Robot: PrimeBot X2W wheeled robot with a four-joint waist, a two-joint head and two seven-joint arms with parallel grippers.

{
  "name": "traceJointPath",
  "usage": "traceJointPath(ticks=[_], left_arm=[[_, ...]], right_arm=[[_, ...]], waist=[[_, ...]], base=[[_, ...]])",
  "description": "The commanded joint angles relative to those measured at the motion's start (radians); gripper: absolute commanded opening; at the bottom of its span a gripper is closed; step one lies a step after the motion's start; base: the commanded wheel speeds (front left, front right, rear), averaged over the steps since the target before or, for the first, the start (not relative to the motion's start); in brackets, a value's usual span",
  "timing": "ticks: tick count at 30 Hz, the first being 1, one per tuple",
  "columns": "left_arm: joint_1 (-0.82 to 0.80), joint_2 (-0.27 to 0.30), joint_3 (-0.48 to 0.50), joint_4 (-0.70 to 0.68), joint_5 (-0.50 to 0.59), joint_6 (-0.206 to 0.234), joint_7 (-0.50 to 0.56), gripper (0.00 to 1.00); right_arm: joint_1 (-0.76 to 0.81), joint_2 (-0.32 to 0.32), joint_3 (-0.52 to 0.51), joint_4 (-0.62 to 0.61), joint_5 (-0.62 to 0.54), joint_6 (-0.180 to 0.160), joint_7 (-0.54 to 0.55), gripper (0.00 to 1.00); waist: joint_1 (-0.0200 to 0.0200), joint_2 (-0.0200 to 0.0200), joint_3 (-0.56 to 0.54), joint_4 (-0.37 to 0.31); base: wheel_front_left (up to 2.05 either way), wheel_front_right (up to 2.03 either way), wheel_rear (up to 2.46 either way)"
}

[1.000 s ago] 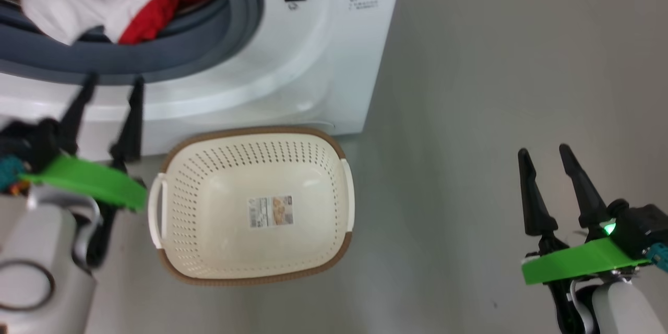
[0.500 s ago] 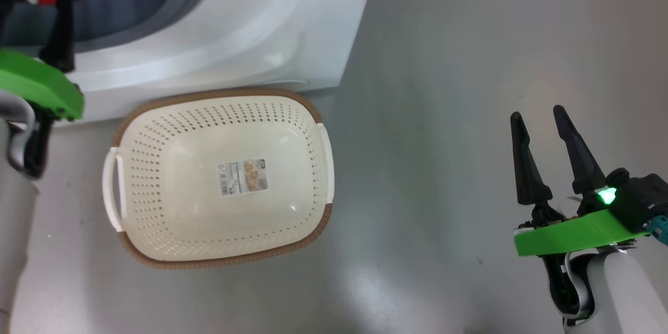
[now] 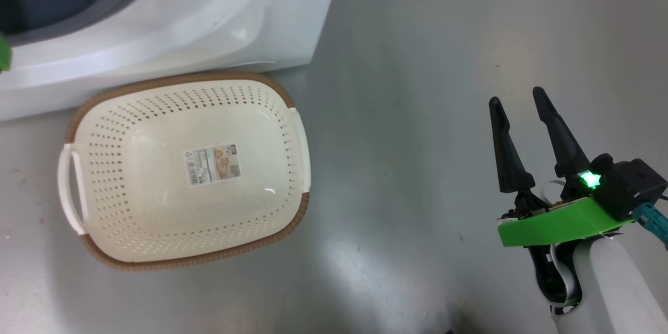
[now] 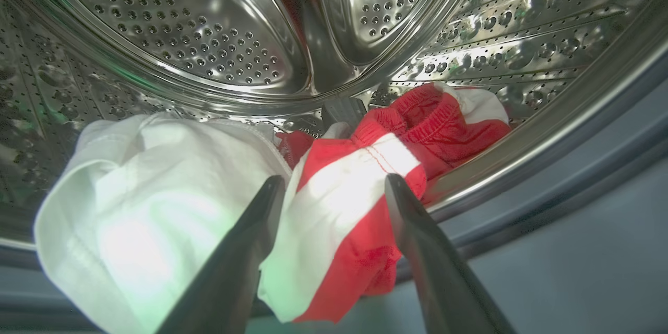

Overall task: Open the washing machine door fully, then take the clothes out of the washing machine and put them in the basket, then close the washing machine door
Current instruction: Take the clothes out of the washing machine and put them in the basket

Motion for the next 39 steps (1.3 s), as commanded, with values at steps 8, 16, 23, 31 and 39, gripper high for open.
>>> traceJointPath(ticks=[8,16,23,31,39], left_arm=[[-0.043,0.092,-0.055,-0.014,-0.052,0.006,-0.005,1.00],[-0.054,0.119,-0.120,0.014,-0.111,0.006,-0.005,1.00],[-0.072,0.136,-0.168,0.038,-0.122,0.006,-0.005,0.62],[-0.083,0.138,-0.183,0.047,-0.117,0.006,-0.005,0.00],[-0.040,0.127,-0.098,-0.019,-0.124,0.006,-0.005,0.00]], right_arm=[[-0.001,-0.007,0.041,-0.028,0.022,0.007,-0.006,1.00],[-0.007,-0.007,0.061,-0.032,0.030,0.007,-0.006,1.00],[-0.011,-0.007,0.073,-0.033,0.034,0.007,-0.006,1.00],[-0.016,-0.007,0.075,-0.039,0.032,0.007,-0.006,1.00],[-0.017,-0.007,0.060,-0.037,0.026,0.007,-0.006,1.00]], waist=[[0.0000,0.0000,0.030,-0.034],[0.0000,0.0000,0.033,-0.056],[0.0000,0.0000,0.033,-0.064],[0.0000,0.0000,0.033,-0.061],[0.0000,0.0000,0.015,-0.038]], base=[[0.00,0.00,0.00],[0.00,0.00,0.00],[0.00,0.00,0.00],[0.00,0.00,0.00],[0.00,0.00,0.00]])
